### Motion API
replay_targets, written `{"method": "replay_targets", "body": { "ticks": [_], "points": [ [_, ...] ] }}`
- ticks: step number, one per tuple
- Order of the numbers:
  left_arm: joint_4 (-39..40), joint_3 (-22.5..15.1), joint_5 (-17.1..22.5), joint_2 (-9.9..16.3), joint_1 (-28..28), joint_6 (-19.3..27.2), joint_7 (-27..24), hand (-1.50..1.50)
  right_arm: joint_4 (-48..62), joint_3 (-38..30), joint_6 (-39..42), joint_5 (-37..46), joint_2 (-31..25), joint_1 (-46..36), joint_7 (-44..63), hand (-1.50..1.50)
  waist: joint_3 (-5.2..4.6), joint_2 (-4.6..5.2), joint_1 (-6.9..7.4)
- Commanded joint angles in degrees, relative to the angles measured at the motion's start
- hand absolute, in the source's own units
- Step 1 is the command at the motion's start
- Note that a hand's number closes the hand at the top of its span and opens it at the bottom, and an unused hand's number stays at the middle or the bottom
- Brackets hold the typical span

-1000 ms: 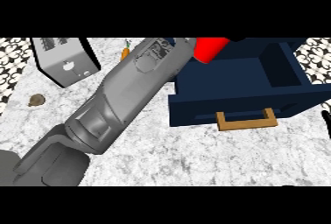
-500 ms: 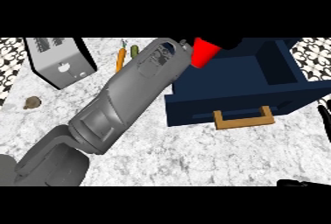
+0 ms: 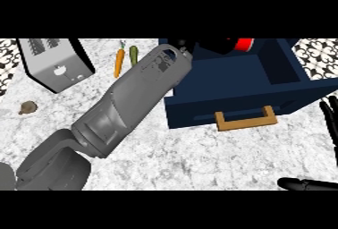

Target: Pick up the can, place it into the drawer and close the drawer

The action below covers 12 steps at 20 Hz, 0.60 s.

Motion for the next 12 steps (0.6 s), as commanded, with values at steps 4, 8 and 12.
{"method": "replay_targets", "body": {
  "ticks": [4,8,12],
  "points": [
    [0.5,-2.4,2.0,0.0,0.9,3.7,-0.4,-1.50,-0.2,0.3,-0.3,0.9,-0.6,-0.8,1.0,-1.50,-0.01,-0.05,-0.47],
    [1.5,-2.6,2.9,0.0,0.8,5.5,-1.5,-1.50,-0.2,-1.5,1.1,-2.3,-2.4,-2.5,1.7,-1.50,0.00,0.14,-1.05],
    [-1.3,-3.4,5.1,0.0,2.1,6.7,-1.7,-1.50,-1.4,-1.3,0.3,-1.0,-2.8,-3.1,2.5,-1.50,-0.04,-0.22,-0.35]
  ]
}}
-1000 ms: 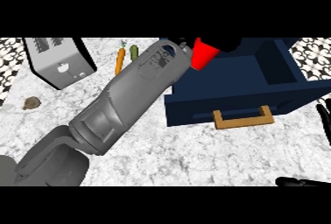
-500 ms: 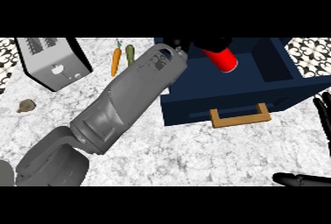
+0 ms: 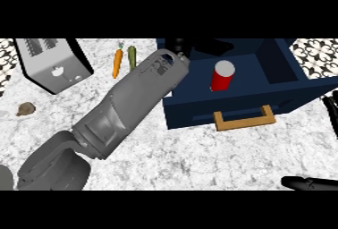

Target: Pick up the can, place it into the drawer and close the drawer

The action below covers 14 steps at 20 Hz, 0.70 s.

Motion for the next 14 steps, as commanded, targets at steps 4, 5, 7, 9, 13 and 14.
{"method": "replay_targets", "body": {
  "ticks": [4,5,7,9,13,14],
  "points": [
    [-0.2,0.4,3.2,0.0,2.4,1.6,-2.7,-1.50,-3.5,-0.1,0.7,5.2,-2.1,2.0,-3.7,-1.50,-0.05,0.01,-0.21],
    [0.4,0.1,3.1,0.0,-1.5,2.7,0.7,-1.50,-3.6,-0.3,2.0,6.3,-4.1,2.1,-4.6,-1.50,0.00,-0.19,-0.24],
    [-2.1,0.8,5.0,0.0,0.1,1.2,-0.9,-1.50,-1.5,0.1,1.6,10.6,-4.9,1.2,-8.1,-1.50,-0.01,-0.13,0.80],
    [-1.5,1.0,5.6,0.0,0.1,1.8,-1.9,-1.50,-5.8,2.8,0.4,13.4,-5.7,-1.8,-3.3,-1.50,-0.12,-0.08,0.99],
    [-2.7,2.1,7.5,0.0,2.4,0.5,-5.8,-1.50,-6.8,4.8,0.7,18.6,-6.2,0.4,-6.2,-1.50,-0.12,-0.39,2.23],
    [-4.2,1.7,8.3,0.0,1.0,1.6,-4.1,-1.50,-4.2,2.7,1.3,17.5,-8.0,-1.7,-7.4,-1.50,-0.07,-0.59,2.62]
  ]
}}
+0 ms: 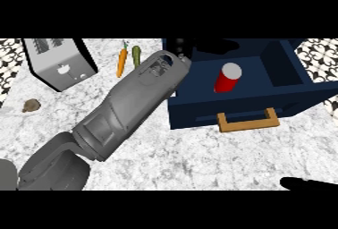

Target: Pick up the can, place it into the drawer and close the drawer

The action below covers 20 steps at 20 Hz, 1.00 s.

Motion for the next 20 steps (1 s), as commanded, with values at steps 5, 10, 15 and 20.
{"method": "replay_targets", "body": {
  "ticks": [5,10,15,20],
  "points": [
    [-0.4,1.3,2.6,0.0,-2.8,2.4,-2.3,-1.50,-2.3,7.3,-1.5,16.4,-2.5,-0.6,-0.9,-1.50,-0.04,-0.48,1.60],
    [-1.2,-0.9,2.7,0.0,-1.6,3.8,-1.5,-1.50,4.9,10.7,-3.6,28.3,-5.4,-3.9,-3.3,-1.50,-0.01,-0.68,3.07],
    [-1.8,0.5,2.1,0.0,-1.9,1.5,-0.2,-1.50,14.3,16.9,-7.7,40.6,-5.3,-6.8,-4.3,-1.50,-0.05,-1.10,5.85],
    [-2.8,1.5,1.0,2.2,-3.8,1.8,3.0,-1.50,24.1,17.7,-13.5,47.9,-4.7,-7.6,-5.5,-1.50,-0.03,-1.33,6.11]
  ]
}}
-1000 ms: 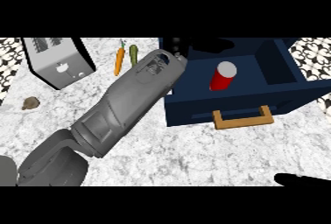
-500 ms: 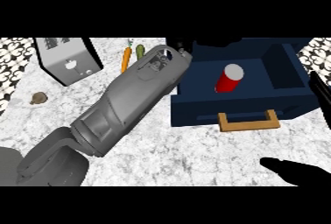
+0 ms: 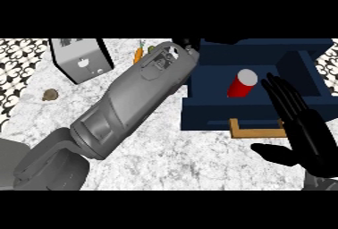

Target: Pick up the can, place it into the drawer and close the drawer

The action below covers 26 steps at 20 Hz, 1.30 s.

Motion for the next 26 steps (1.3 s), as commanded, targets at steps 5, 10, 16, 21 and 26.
{"method": "replay_targets", "body": {
  "ticks": [5,10,16,21,26],
  "points": [
    [-6.9,0.0,-2.8,6.1,3.2,-1.5,5.8,-1.50,17.6,-0.1,-11.9,7.1,4.3,-4.6,-2.8,-1.50,0.01,-0.55,1.86],
    [-14.7,-0.8,-4.6,10.2,9.8,-1.6,7.0,-1.50,28.2,-2.5,-17.7,7.8,4.6,-7.6,-6.1,-1.50,0.00,-0.57,2.35],
    [-22.7,-2.2,-6.1,16.6,8.1,-1.8,16.3,-1.50,40.2,-3.7,-23.4,12.3,7.0,-15.0,-4.8,-1.50,0.02,-0.64,3.63],
    [-28.9,-3.1,-6.9,20.3,14.1,-2.7,17.1,-1.50,49.2,-6.4,-27.7,14.1,6.1,-19.9,-5.7,-1.50,0.03,-0.51,4.32],
    [-30.9,-1.8,-7.1,21.4,16.0,-3.0,18.0,-1.50,59.3,-9.3,-32.5,15.4,5.8,-29.2,-6.3,-1.50,0.07,0.10,3.80]
  ]
}}
